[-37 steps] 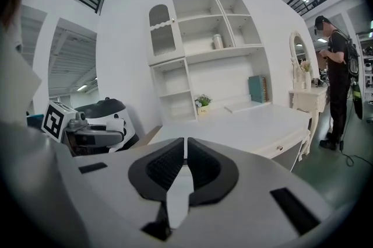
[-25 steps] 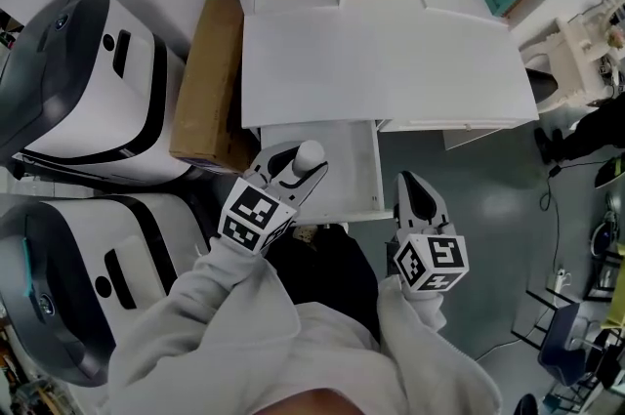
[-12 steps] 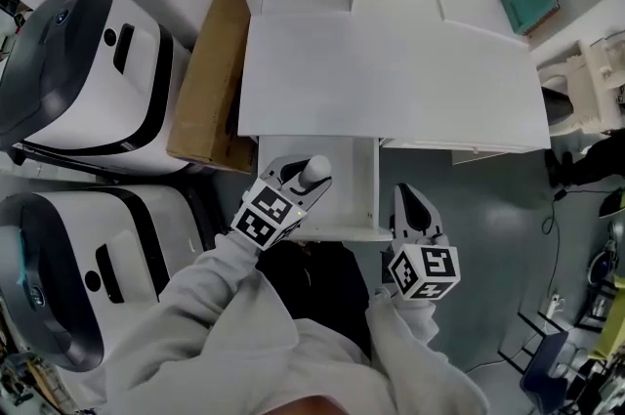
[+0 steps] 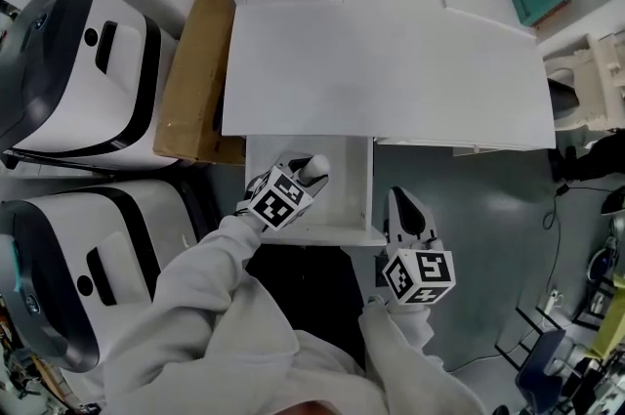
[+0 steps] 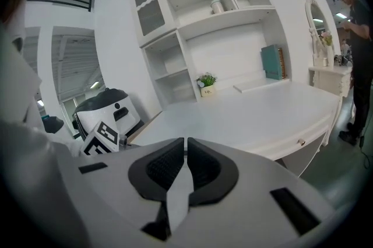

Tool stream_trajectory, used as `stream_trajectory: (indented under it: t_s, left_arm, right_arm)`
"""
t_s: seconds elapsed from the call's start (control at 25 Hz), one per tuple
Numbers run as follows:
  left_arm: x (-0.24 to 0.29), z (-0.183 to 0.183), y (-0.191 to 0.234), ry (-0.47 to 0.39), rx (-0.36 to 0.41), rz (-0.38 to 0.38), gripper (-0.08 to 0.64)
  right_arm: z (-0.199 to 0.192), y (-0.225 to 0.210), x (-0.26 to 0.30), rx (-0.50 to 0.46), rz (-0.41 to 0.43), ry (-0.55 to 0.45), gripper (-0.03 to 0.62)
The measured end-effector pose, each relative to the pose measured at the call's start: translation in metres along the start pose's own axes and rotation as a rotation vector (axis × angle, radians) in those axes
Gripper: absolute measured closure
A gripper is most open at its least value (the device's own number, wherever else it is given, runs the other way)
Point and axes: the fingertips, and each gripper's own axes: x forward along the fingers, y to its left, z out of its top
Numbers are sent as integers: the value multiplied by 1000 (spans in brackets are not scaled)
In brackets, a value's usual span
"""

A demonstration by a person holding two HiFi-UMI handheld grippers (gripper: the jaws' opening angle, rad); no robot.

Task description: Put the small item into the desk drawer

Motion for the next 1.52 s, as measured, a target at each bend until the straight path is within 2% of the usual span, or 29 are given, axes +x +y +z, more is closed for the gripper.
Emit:
stream_trajectory:
  t_s: [0.32,0.56,0.96,1.52]
  left_arm:
    - [55,-32,2,165,66,-39,368]
    - [88,-60,0,252,69,-74,368]
    - [123,-88,0,332,85,-110,368]
    - [138,-107,11,422,134,-91,368]
  right_arm:
    - [-12,-9,5,17,-8,38,552]
    - [-24,-20,12,44,-22,71,552]
    - [-51,-26,27,84,-14,136,552]
    - [-66,-21,41,93,13,178,552]
